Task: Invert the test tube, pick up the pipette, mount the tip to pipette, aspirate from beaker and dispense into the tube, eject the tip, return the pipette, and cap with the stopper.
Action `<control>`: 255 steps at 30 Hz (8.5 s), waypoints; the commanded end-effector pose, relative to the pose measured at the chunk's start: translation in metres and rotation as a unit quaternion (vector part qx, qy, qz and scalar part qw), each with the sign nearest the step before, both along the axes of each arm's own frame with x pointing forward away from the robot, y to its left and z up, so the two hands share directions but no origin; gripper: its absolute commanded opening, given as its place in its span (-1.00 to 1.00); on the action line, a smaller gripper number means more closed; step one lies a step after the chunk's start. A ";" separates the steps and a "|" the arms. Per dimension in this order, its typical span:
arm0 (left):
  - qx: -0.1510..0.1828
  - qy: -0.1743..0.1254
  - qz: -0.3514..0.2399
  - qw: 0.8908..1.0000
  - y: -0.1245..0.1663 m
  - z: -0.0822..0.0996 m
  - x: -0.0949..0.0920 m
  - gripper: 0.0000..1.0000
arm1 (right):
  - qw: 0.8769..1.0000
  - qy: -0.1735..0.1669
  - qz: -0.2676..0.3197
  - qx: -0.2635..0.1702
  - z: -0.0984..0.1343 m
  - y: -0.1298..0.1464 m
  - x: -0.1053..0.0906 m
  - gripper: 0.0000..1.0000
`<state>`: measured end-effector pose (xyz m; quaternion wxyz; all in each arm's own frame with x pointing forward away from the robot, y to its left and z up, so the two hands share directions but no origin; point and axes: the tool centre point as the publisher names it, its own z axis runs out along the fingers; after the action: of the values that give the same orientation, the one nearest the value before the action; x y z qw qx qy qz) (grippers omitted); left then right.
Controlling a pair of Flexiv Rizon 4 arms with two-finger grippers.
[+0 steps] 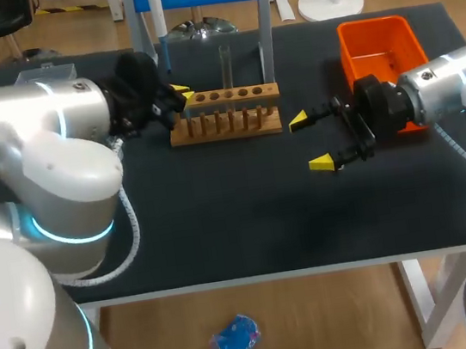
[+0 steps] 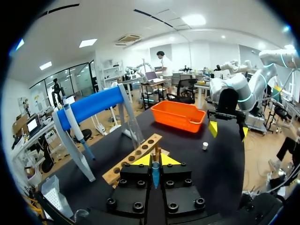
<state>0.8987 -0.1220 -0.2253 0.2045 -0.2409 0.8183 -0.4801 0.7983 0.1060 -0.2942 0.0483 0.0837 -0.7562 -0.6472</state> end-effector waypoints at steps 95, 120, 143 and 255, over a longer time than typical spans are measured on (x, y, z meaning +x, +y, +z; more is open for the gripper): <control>-0.012 0.067 -0.245 0.967 -0.101 -0.055 -0.070 -1.00 | 0.997 0.055 -0.038 0.049 -0.016 0.100 0.028 -0.19; -0.014 0.068 -0.245 0.967 -0.099 -0.057 -0.069 -1.00 | 0.995 0.072 -0.035 0.061 -0.023 0.103 0.026 -0.63; -0.051 -0.031 -0.200 0.978 -0.087 -0.035 -0.058 1.00 | 0.995 0.070 -0.034 0.065 -0.023 0.100 0.023 -1.00; -0.137 -0.073 0.291 0.944 0.019 0.017 0.213 1.00 | 0.998 0.026 -0.004 0.053 -0.019 0.025 -0.032 -1.00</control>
<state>1.1099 -0.0995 -0.2061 0.3549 -0.4554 0.6255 -0.5248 0.7662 0.1306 -0.3135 0.0611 0.0658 -0.7191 -0.6891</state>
